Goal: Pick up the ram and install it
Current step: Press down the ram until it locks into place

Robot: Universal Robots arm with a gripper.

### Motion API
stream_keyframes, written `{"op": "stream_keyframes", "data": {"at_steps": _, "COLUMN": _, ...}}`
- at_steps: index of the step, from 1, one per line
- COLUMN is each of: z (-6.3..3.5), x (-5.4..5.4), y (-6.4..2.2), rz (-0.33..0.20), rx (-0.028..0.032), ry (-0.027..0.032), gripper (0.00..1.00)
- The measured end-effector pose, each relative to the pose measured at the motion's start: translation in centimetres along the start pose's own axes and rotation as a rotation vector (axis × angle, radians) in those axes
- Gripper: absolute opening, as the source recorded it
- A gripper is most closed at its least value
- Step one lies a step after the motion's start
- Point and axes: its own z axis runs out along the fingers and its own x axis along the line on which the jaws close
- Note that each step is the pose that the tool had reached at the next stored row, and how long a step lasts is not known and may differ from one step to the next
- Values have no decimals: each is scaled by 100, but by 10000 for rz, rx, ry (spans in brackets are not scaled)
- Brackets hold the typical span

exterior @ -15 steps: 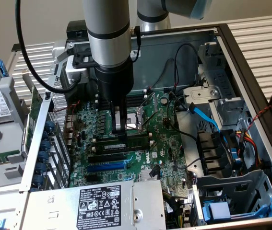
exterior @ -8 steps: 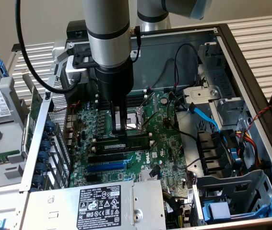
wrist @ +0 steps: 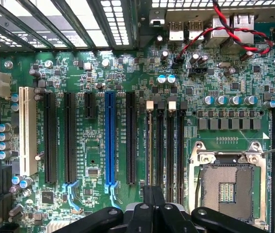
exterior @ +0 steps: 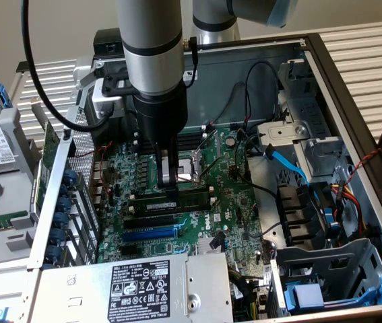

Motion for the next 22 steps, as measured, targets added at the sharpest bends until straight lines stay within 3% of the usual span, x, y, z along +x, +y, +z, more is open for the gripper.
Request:
{"op": "stream_keyframes", "data": {"at_steps": 6, "z": 3, "x": 5, "y": 0, "rz": 0, "rx": -1, "ry": -8, "gripper": 11}}
{"op": "stream_keyframes", "data": {"at_steps": 11, "z": 8, "x": 7, "y": 6, "rz": 0, "rx": -4, "ry": -71, "gripper": 11}}
{"op": "stream_keyframes", "data": {"at_steps": 22, "z": 14, "x": 15, "y": 14, "rz": 2, "rx": -6, "ry": -107, "gripper": 11}}
